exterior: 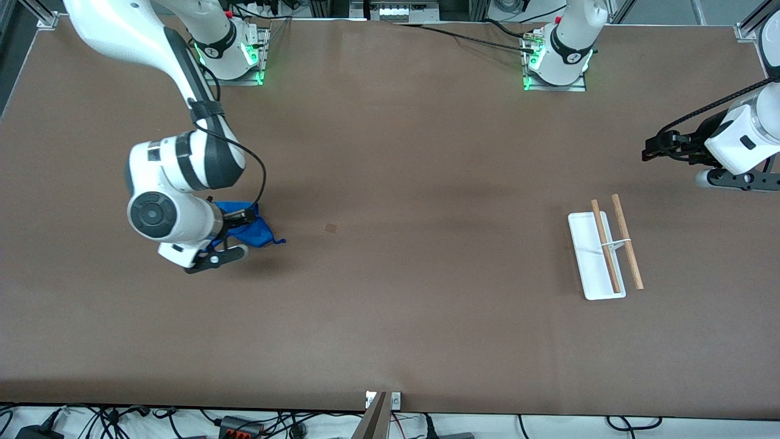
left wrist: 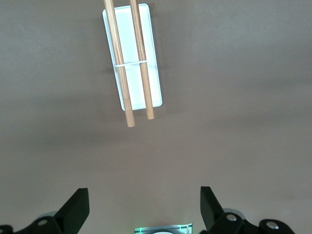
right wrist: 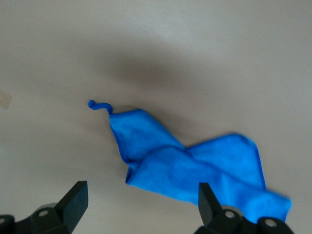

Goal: Pass towel and hang on rack
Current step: 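Move the right gripper down over the blue towel, then close the right gripper on a corner of the blue towel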

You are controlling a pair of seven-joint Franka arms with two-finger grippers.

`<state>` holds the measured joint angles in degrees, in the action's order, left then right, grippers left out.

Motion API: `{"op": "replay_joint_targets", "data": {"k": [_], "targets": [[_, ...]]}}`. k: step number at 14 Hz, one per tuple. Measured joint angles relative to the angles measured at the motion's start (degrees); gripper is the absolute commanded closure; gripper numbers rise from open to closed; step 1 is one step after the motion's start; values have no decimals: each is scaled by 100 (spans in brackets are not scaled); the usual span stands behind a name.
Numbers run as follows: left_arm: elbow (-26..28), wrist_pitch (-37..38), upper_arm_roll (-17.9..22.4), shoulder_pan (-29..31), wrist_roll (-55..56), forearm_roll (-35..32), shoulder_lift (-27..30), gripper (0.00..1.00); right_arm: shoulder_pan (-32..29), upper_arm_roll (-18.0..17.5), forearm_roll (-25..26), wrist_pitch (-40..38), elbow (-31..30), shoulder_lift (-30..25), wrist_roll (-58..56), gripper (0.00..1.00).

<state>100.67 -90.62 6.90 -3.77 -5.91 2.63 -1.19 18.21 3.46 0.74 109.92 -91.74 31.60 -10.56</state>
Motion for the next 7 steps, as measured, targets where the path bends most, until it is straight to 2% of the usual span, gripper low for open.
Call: {"op": "replay_joint_targets", "data": {"k": [2,7], "targets": [[0,1,0,0,0,0,0,0,104,-1,0,542,-162,110,-709,0],[0,4,0,0,0,0,0,0,140,11,0,2368,-1221,161,-1667,2]]}}
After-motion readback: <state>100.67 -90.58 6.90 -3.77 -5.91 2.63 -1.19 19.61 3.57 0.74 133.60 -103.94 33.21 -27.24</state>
